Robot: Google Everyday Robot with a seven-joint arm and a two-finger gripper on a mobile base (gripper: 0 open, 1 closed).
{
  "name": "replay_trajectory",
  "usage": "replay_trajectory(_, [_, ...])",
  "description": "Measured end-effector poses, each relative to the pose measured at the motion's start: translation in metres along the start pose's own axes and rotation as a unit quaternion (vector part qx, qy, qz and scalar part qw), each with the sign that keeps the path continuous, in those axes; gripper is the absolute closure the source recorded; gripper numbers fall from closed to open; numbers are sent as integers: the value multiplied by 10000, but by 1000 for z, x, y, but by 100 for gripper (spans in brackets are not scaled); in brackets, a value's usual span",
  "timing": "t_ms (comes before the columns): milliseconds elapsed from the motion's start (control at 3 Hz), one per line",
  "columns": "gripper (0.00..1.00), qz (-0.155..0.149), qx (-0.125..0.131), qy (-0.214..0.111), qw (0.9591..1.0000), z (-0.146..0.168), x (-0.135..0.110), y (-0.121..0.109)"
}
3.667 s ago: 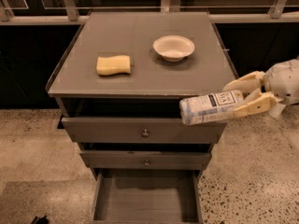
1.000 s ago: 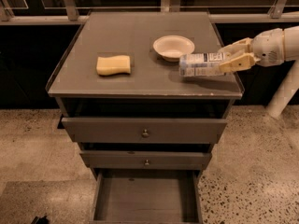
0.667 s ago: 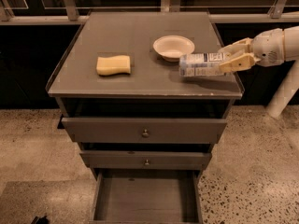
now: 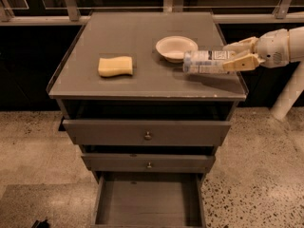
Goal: Pick blue plastic bottle from bottom drawer and place on counter
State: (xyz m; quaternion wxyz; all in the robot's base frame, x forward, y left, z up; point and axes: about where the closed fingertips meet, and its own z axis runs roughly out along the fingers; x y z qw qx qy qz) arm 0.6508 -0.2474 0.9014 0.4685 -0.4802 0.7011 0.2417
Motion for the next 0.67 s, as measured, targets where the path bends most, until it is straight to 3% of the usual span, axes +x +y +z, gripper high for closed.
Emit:
replay_trajectory(333, [0, 0, 0, 0, 10000, 0, 0, 0])
replay_trajectory(667, [0, 0, 0, 0, 10000, 0, 0, 0])
